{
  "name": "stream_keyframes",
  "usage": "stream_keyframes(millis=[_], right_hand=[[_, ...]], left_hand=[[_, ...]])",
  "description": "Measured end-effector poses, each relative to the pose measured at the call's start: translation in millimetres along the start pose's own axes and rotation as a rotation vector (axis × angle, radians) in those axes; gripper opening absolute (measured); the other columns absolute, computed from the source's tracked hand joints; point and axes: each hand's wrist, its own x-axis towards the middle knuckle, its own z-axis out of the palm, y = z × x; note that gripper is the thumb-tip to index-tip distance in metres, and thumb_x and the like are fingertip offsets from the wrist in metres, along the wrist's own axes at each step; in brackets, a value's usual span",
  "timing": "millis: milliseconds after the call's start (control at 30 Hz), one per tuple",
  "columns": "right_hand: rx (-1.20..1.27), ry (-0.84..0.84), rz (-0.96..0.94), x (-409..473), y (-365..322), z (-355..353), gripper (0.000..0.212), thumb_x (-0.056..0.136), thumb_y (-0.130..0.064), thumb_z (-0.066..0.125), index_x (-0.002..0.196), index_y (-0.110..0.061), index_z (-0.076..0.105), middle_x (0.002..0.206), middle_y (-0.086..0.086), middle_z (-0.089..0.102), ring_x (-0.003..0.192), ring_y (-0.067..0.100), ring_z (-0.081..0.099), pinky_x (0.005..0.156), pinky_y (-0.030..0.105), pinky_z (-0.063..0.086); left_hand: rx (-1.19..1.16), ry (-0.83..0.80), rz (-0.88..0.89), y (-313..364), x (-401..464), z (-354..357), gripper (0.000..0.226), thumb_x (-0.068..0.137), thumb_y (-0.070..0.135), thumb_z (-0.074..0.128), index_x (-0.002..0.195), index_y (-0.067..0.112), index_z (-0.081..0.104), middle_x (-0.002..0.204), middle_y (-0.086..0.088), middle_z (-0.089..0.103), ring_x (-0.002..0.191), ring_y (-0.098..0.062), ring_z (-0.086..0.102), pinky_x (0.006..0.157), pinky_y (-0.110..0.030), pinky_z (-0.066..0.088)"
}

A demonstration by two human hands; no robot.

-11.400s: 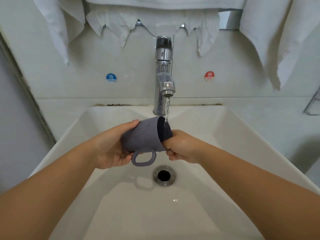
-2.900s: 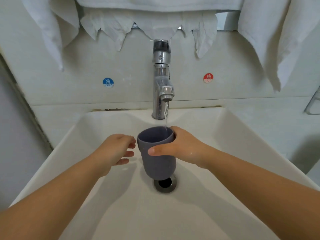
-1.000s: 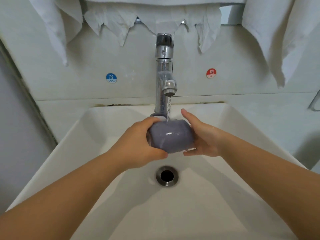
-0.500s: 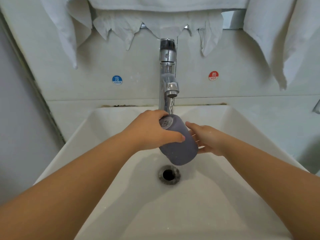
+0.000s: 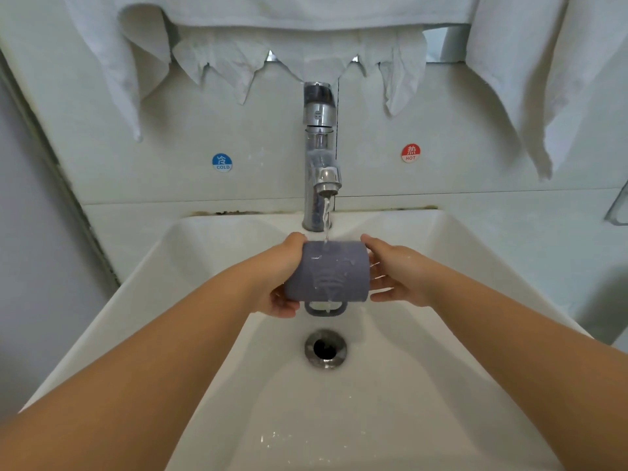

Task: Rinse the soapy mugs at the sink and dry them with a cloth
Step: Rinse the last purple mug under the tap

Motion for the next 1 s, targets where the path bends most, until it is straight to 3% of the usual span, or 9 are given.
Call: stream_keyframes(millis=[167,333,433,533,767,867,1000], right_hand=[[-0.003,0.01,-0.006,1.3,0.5,-1.1,0.051,0.097,-0.054,0.04,0.101,-0.009,0.064,0.104,0.011,0.07,0.095,0.023,0.066,0.086,0.038,0.053],[-0.006,0.022,-0.011,1.3,1.1,-3.2,0.052,0.098,-0.053,0.039,0.11,-0.009,0.063,0.109,0.011,0.07,0.1,0.024,0.065,0.086,0.037,0.052],[-0.001,0.017,-0.016,-0.3,1.5,-3.5,0.049,0.099,-0.05,0.039,0.112,-0.009,0.063,0.108,0.01,0.069,0.102,0.026,0.064,0.093,0.041,0.05],[-0.046,0.029,-0.001,-1.1,1.8,-2.7,0.049,0.099,-0.051,0.038,0.106,-0.009,0.063,0.104,0.009,0.069,0.098,0.024,0.065,0.09,0.04,0.051],[-0.093,-0.005,-0.006,-4.7,1.0,1.7,0.042,0.099,-0.047,0.043,0.105,-0.01,0.062,0.102,0.009,0.068,0.096,0.023,0.066,0.088,0.038,0.052],[0.068,-0.137,-0.087,-8.9,-6.5,6.1,0.028,0.094,-0.027,0.051,0.111,-0.008,0.062,0.105,0.009,0.068,0.097,0.022,0.064,0.095,0.042,0.051],[0.262,-0.562,-0.169,-20.4,-17.5,3.8,0.06,0.073,-0.007,0.055,0.132,-0.012,0.052,0.118,0.01,0.06,0.108,0.028,0.06,0.082,0.04,0.054]], left_hand=[[-0.172,-0.149,-0.136,-3.9,3.9,-10.8,0.053,0.088,0.057,0.04,0.1,0.009,0.061,0.07,-0.011,0.065,0.05,-0.023,0.058,0.043,-0.019,0.042],[-0.221,-0.206,-0.11,-1.4,-1.8,-11.1,0.054,0.091,0.057,0.038,0.097,0.01,0.063,0.077,-0.013,0.067,0.052,-0.024,0.059,0.044,-0.02,0.042],[-0.184,-0.204,-0.068,-1.1,-9.0,-5.6,0.051,0.09,0.057,0.041,0.09,0.011,0.064,0.07,-0.011,0.067,0.051,-0.023,0.058,0.046,-0.021,0.042],[-0.266,-0.19,-0.066,-3.0,-10.7,-12.6,0.052,0.09,0.056,0.04,0.085,0.01,0.064,0.067,-0.01,0.066,0.049,-0.022,0.057,0.044,-0.02,0.042],[-0.5,-0.37,-0.162,-24.5,-9.8,-32.1,0.049,0.089,0.045,0.04,0.094,0.004,0.066,0.087,-0.016,0.067,0.058,-0.027,0.057,0.048,-0.021,0.045],[-0.502,-0.36,-0.172,-25.5,-2.6,-26.1,0.047,0.088,0.04,0.039,0.09,0.003,0.068,0.088,-0.015,0.066,0.053,-0.024,0.057,0.045,-0.019,0.043],[-0.508,-0.357,-0.195,-23.1,1.9,-17.3,0.048,0.091,0.036,0.036,0.087,0.002,0.069,0.093,-0.016,0.068,0.047,-0.023,0.058,0.041,-0.018,0.046]])
